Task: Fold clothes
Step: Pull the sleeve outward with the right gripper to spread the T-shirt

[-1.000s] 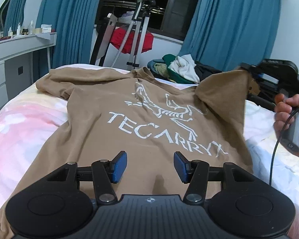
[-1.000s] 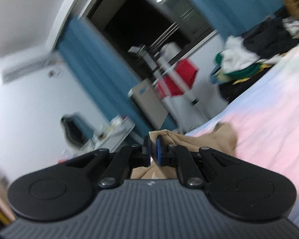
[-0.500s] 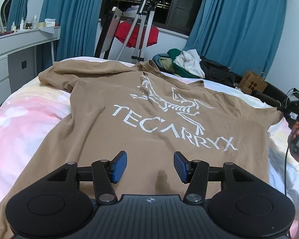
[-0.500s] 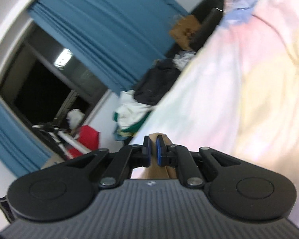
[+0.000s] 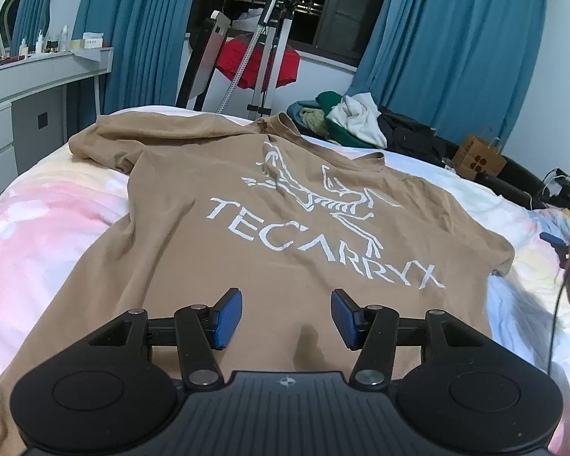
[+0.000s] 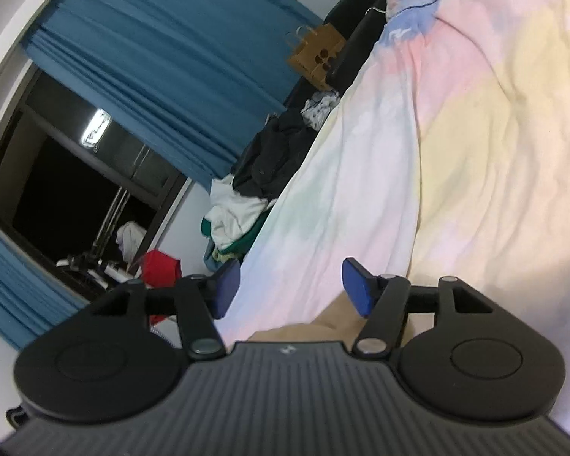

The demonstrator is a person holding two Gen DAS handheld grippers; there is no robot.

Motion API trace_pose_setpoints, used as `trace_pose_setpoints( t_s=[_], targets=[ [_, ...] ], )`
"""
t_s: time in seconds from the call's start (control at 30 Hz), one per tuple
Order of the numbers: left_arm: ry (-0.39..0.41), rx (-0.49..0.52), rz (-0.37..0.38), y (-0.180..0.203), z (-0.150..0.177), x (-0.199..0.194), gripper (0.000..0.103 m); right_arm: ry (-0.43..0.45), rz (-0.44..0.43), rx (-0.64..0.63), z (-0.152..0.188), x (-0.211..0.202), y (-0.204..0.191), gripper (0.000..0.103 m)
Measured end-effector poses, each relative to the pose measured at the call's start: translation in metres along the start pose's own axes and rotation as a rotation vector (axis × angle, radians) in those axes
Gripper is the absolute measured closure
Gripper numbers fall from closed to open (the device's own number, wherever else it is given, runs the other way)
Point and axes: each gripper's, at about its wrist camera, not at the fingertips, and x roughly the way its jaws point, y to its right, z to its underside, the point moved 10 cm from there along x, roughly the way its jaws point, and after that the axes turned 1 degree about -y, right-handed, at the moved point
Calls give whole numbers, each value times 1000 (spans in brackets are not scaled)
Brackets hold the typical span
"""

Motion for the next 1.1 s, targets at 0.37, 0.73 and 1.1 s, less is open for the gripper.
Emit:
trace_pose_setpoints(
  t_s=[0.37,0.73,1.1],
  targets=[
    [-55,-31,-12,-7,6,15,49,-253,208,13,49,57,44,46],
    [-79,-38,0,-10,12,26,49,-52,-15,-283,34,55,-36,98],
    [-80,-31,9,-5,13,23,49,-694,-318,-774,203,0,-108,97]
  ],
)
